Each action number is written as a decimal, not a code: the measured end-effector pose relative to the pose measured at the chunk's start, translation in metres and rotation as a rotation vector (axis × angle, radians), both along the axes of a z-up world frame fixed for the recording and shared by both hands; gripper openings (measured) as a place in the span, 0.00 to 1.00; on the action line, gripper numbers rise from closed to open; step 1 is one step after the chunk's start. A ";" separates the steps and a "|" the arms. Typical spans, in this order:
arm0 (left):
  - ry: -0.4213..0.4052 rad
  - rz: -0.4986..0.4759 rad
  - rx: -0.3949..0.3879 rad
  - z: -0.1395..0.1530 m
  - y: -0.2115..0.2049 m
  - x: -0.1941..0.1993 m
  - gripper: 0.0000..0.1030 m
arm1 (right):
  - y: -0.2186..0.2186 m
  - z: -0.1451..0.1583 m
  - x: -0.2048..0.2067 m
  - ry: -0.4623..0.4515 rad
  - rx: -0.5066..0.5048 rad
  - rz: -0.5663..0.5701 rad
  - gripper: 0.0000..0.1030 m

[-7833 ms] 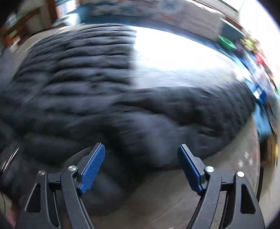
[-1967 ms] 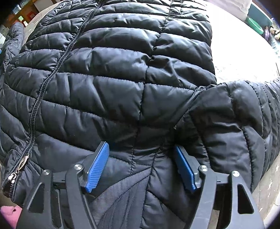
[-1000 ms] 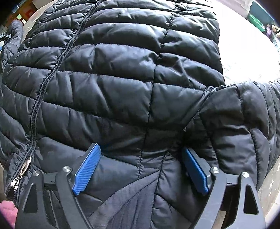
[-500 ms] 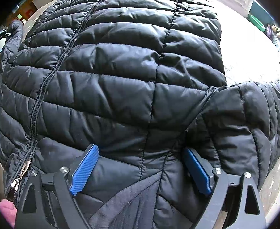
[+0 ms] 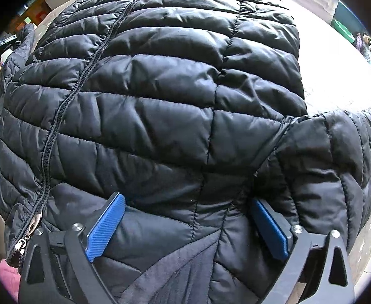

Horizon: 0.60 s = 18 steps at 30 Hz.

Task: Fold large clothes

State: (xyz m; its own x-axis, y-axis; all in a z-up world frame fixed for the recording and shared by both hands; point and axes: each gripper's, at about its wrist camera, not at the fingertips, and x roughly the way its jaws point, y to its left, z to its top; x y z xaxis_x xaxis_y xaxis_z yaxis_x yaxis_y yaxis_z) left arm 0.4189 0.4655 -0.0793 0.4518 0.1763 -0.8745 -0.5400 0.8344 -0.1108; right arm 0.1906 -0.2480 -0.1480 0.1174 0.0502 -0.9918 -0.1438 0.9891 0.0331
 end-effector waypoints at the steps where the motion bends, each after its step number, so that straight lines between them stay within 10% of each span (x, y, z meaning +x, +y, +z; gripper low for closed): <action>1: 0.004 -0.037 0.036 0.000 -0.007 0.006 0.56 | 0.001 -0.001 0.001 -0.002 0.008 0.002 1.00; 7: -0.062 -0.093 0.107 0.017 -0.044 0.015 0.18 | 0.002 -0.002 0.002 -0.001 0.002 -0.001 1.00; 18: -0.367 -0.304 0.165 0.179 -0.177 -0.033 0.14 | 0.001 0.002 -0.005 -0.032 0.007 0.007 1.00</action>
State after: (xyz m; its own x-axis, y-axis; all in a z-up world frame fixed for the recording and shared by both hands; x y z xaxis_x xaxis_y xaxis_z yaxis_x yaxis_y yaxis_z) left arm 0.3855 0.2887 0.0999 0.7765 0.1117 -0.6201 -0.2203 0.9702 -0.1011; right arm 0.1859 -0.2474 -0.1456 0.1489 0.0584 -0.9871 -0.1522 0.9877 0.0355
